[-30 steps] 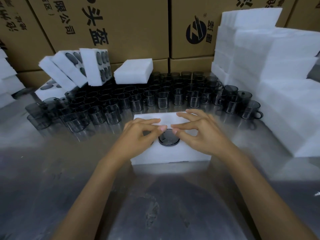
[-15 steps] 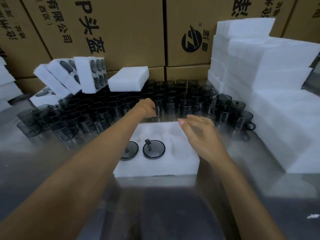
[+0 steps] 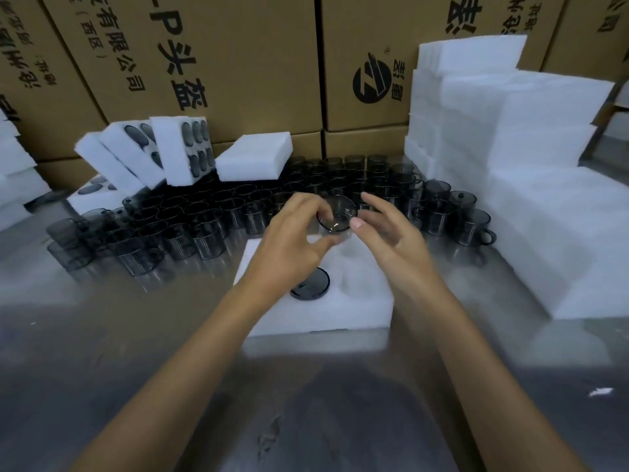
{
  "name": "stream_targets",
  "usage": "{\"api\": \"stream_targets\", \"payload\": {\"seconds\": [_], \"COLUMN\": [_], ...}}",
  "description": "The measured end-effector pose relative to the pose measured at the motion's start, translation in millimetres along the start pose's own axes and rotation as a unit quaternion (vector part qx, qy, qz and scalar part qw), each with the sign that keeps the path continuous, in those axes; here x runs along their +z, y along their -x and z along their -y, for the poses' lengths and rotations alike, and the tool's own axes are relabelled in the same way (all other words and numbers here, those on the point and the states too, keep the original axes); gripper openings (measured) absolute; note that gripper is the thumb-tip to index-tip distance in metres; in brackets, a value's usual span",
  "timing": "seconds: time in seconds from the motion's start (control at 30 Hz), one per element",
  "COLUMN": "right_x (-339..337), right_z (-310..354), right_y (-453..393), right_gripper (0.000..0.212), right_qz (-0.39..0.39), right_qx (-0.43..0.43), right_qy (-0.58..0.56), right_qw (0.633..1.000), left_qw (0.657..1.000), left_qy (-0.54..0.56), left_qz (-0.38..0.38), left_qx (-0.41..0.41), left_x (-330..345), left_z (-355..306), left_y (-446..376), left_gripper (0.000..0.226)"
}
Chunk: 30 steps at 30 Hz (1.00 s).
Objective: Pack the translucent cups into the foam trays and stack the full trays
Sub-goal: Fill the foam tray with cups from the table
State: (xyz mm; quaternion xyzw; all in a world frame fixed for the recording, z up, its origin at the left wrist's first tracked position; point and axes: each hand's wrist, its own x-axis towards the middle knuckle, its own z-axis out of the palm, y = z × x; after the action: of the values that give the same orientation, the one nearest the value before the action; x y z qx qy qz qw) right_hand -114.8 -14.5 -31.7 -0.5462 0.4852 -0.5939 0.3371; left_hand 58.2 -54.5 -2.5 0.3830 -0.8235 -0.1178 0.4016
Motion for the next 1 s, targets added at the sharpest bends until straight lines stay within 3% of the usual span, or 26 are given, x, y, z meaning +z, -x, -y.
{"api": "stream_targets", "payload": {"seconds": [0.1,0.2,0.4,0.6,0.8,0.9,1.0], "right_x": [-6.2,-13.8,-21.0,-22.9,-22.2,-20.2,-18.3], "right_z": [5.5,6.2,8.8,6.0,-2.6,-7.6,-14.2], "right_y": [-0.3,2.0,2.1,1.2,0.9,-1.0,-4.1], "right_gripper": [0.02,0.009,0.008,0.008,0.021,0.032,0.029], "right_qz": [-0.01,0.003,0.02,0.074,0.071,0.069,0.056], "right_qx": [-0.023,-0.007,0.018,0.02,0.019,0.01,0.007], "right_qy": [0.019,0.03,0.079,0.121,0.14,0.156,0.201], "right_qw": [1.0,1.0,0.997,0.99,0.987,0.985,0.978], "left_qw": [0.996,0.986,0.982,0.995,0.993,0.996,0.996], "left_qy": [0.078,0.12,0.153,0.034,0.005,-0.027,-0.076], "left_qz": [-0.002,0.021,0.034,0.061,0.095,0.078,0.051], "left_qx": [-0.054,-0.114,-0.103,-0.077,-0.07,-0.045,-0.02], "left_x": [3.7,11.7,17.0,14.9,16.2,18.1,19.4], "left_z": [-15.7,-15.9,-13.6,-9.7,-9.1,-11.0,-11.7], "left_y": [15.8,28.2,39.8,47.6,49.6,51.0,52.6], "left_gripper": [0.059,0.084,0.065,0.062,0.071,0.064,0.06]}}
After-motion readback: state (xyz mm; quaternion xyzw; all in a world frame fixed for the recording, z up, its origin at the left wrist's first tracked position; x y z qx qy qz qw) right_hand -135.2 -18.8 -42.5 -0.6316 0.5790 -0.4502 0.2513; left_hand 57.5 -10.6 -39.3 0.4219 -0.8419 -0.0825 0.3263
